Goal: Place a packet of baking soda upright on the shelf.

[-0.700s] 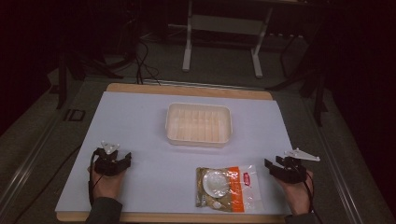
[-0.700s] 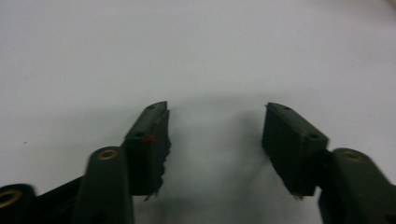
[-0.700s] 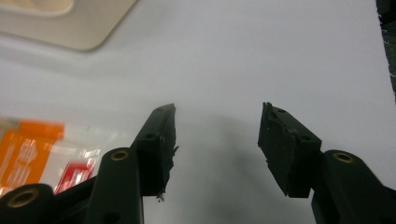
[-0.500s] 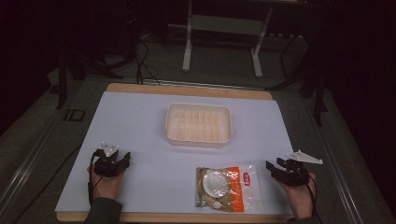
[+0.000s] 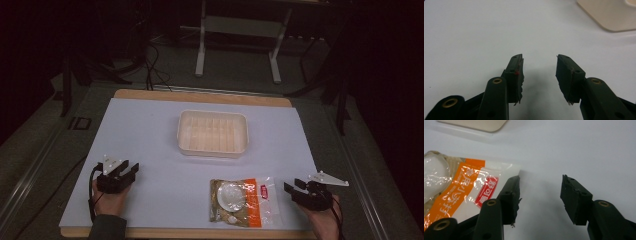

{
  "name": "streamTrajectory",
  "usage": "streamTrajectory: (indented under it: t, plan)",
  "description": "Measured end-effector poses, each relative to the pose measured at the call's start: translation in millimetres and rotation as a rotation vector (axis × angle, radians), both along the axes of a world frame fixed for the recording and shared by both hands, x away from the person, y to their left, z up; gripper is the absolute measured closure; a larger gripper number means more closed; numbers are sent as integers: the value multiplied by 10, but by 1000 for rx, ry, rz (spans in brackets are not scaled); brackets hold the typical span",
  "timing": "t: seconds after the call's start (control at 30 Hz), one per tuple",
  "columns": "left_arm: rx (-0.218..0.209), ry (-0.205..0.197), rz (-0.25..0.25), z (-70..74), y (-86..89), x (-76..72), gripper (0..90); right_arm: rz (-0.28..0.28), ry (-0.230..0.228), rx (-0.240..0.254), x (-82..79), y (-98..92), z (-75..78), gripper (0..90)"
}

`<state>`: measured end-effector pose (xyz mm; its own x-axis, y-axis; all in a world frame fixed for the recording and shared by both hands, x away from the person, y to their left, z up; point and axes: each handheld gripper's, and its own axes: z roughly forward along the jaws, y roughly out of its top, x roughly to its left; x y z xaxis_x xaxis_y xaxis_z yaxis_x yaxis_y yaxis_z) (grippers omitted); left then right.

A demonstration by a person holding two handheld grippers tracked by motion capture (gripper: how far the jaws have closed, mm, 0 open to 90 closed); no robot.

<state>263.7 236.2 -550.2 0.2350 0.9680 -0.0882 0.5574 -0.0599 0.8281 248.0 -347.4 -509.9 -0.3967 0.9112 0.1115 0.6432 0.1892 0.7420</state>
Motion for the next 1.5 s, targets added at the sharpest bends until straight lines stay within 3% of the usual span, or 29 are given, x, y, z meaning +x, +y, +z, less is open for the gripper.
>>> streamTrajectory:
  t: [0.1, 0.33, 0.77, 1.5]
  plan:
    - [-19, 2, 7, -1, 18, -1, 564, 20, 27, 39, -4, -8, -29, 436]
    - [4, 4, 6, -2, -6, 5, 563, 42, 55, 89, -36, 16, -103, 383]
    - [19, 10, 9, -2, -15, 11, 554, 106, 86, 61, -26, 223, -209, 365]
    - [25, 8, 13, -2, -26, 11, 551, 142, 108, 28, 2, 364, -305, 354]
